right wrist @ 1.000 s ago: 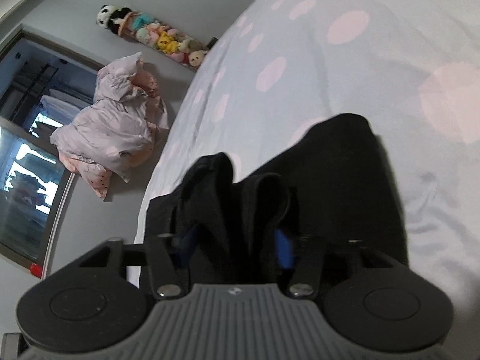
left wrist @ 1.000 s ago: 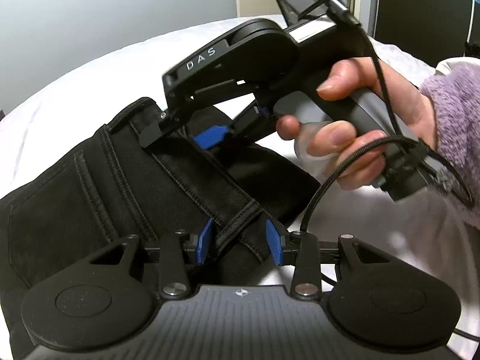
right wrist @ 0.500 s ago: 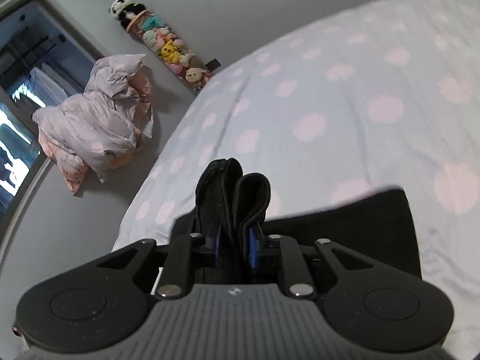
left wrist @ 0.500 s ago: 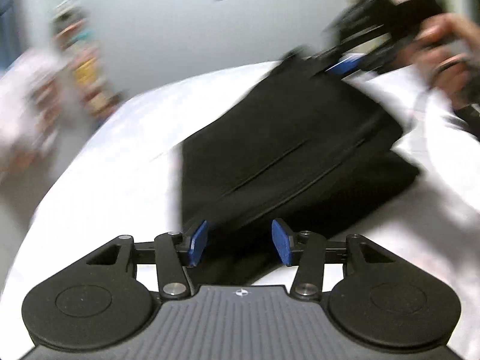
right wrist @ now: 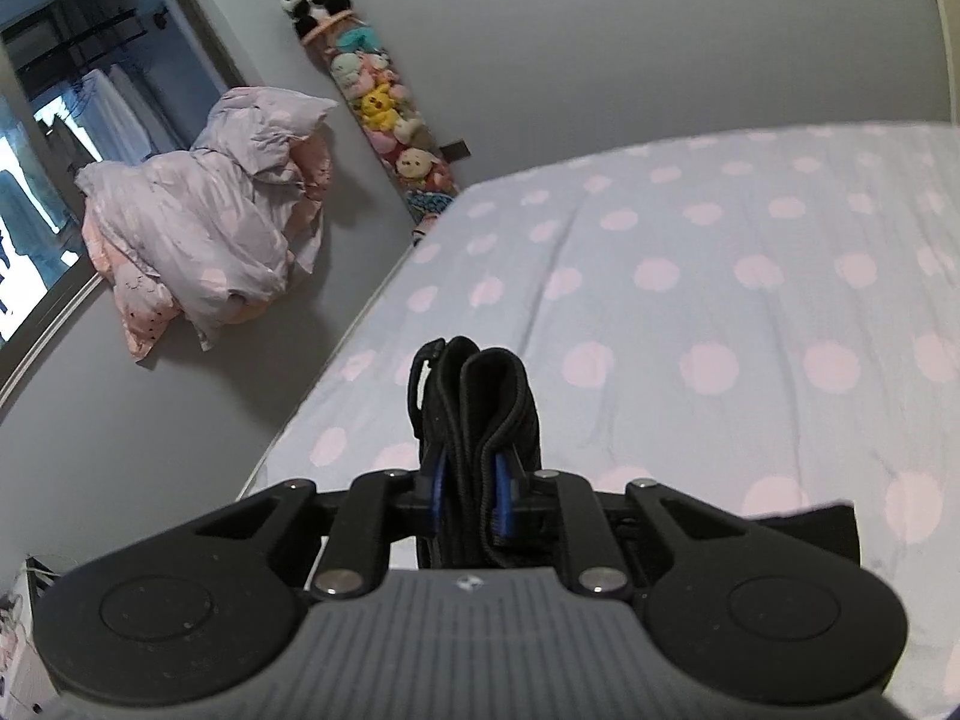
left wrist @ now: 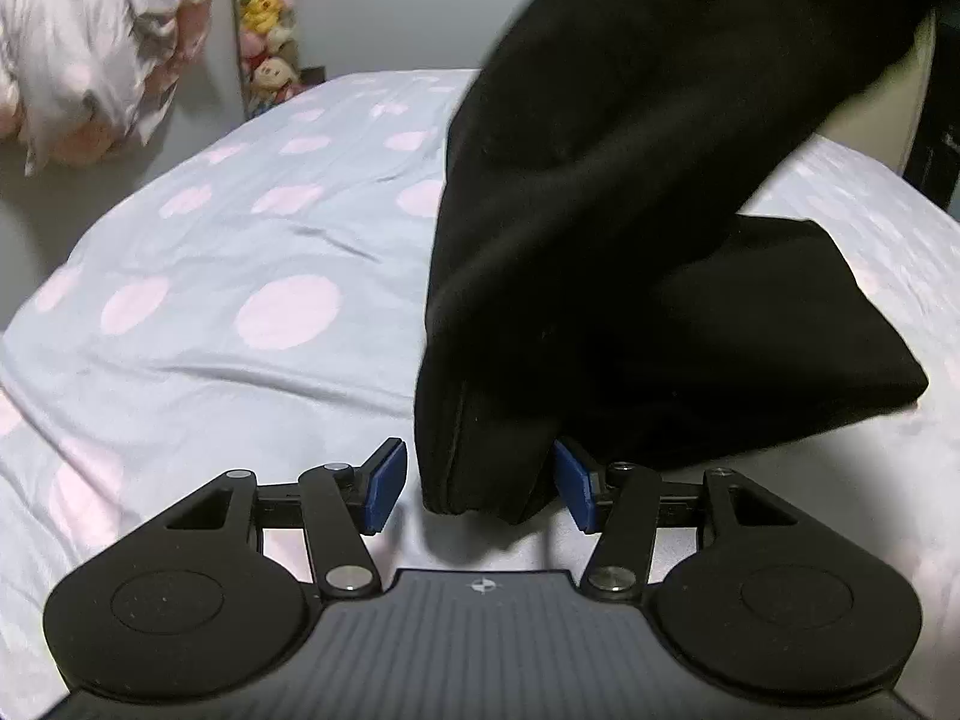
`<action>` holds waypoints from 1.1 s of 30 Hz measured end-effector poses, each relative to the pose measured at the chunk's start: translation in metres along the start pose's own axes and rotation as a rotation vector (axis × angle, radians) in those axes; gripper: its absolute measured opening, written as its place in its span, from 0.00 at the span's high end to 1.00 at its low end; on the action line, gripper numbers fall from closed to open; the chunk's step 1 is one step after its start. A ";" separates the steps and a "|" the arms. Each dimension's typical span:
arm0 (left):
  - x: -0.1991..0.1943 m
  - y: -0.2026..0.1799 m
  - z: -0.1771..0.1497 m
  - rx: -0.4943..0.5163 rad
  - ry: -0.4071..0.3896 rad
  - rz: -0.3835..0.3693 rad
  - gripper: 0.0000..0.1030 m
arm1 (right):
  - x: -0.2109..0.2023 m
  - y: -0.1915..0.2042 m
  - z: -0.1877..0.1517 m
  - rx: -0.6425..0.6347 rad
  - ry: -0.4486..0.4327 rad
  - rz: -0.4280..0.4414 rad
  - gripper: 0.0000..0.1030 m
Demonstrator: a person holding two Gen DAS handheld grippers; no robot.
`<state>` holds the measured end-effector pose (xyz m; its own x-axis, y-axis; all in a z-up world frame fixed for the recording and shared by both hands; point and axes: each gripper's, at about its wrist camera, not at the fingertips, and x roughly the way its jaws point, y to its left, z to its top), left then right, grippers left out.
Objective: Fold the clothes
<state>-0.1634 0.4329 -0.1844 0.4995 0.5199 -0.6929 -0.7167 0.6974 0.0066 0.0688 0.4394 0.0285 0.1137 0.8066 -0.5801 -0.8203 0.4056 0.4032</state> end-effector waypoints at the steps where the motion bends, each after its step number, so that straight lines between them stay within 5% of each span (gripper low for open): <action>1: 0.003 -0.002 0.002 0.012 -0.002 0.005 0.38 | -0.003 0.006 0.004 -0.008 -0.008 0.001 0.82; 4: 0.011 -0.010 0.008 0.021 -0.013 0.013 0.41 | -0.012 0.018 0.016 -0.019 -0.036 -0.005 0.82; 6: 0.011 -0.006 0.011 -0.009 -0.017 -0.024 0.62 | -0.018 0.017 0.021 -0.008 -0.045 -0.016 0.82; 11: 0.012 -0.008 0.009 -0.026 0.011 -0.044 0.74 | -0.026 -0.024 0.013 0.043 -0.048 -0.065 0.83; 24: 0.028 -0.003 0.008 -0.034 0.091 -0.049 0.77 | 0.019 -0.228 -0.081 0.369 0.064 -0.091 0.83; 33: 0.030 -0.012 0.010 0.035 0.065 -0.023 0.78 | 0.041 -0.266 -0.115 0.402 0.045 -0.051 0.83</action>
<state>-0.1354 0.4451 -0.1980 0.4821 0.4713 -0.7386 -0.6877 0.7259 0.0144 0.2273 0.3151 -0.1835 0.1163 0.7652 -0.6333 -0.5286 0.5874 0.6127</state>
